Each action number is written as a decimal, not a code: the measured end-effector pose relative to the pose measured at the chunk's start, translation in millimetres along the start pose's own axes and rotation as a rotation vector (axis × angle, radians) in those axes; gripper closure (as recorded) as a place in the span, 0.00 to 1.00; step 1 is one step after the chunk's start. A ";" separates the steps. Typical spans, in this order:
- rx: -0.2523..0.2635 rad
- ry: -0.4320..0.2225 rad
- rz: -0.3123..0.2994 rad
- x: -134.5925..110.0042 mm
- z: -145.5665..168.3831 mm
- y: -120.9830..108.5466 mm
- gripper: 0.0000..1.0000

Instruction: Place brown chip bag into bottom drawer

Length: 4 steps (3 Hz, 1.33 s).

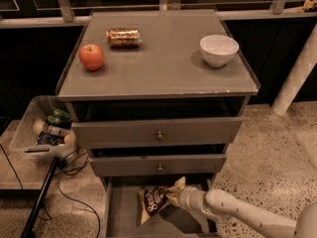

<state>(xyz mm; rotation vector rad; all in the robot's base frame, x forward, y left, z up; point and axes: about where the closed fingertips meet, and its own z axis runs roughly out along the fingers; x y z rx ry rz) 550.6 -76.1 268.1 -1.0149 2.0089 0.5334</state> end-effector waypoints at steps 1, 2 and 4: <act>-0.044 -0.008 -0.049 16.9 18.1 5.3 1.00; -0.072 -0.005 -0.076 31.5 28.9 10.0 1.00; -0.088 0.008 -0.088 45.7 35.6 14.3 0.82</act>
Offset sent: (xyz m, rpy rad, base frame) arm -0.0100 0.0086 -0.0649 -0.0161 -0.0232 0.1443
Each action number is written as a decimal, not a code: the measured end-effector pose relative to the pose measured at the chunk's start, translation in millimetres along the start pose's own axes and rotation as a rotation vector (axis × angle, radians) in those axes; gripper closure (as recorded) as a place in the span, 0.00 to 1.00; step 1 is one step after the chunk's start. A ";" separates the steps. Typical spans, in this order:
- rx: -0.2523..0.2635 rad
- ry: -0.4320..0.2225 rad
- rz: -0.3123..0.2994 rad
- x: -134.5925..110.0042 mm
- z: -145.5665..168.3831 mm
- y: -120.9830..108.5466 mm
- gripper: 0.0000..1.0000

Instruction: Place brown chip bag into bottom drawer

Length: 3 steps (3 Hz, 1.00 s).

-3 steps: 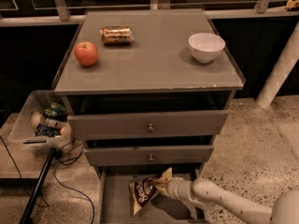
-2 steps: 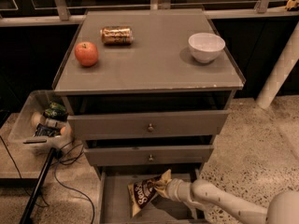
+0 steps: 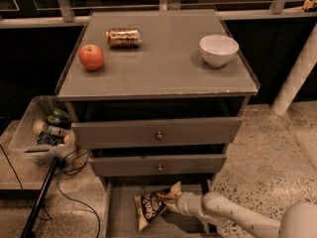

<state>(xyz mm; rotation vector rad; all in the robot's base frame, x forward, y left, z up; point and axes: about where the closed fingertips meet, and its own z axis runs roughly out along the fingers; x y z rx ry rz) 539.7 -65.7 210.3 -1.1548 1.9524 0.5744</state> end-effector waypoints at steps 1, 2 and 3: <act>0.000 0.000 0.000 0.0 0.0 0.0 0.59; 0.000 0.000 0.000 0.0 0.0 0.1 0.36; 0.000 0.000 0.000 0.0 0.1 0.1 0.13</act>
Offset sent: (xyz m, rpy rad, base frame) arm 0.0000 0.0000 0.0000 0.0000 0.0000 0.0000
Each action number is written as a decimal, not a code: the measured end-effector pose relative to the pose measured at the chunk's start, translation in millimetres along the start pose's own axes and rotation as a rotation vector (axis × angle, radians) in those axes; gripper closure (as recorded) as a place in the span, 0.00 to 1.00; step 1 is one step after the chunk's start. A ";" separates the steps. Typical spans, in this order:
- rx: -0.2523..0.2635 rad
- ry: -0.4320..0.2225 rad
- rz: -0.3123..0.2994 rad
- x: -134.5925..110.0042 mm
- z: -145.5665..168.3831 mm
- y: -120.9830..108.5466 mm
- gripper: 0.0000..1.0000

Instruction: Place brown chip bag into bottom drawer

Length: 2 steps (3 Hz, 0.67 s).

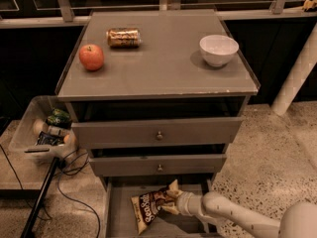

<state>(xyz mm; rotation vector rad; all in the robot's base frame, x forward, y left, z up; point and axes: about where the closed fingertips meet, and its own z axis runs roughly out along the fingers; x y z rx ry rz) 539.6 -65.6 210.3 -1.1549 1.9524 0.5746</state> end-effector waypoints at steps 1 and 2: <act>0.000 0.000 0.000 0.0 0.0 0.1 0.00; 0.000 0.000 0.000 0.0 0.1 0.1 0.00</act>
Offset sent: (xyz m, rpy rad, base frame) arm 0.0000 0.0000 0.0000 0.0000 0.0000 0.0000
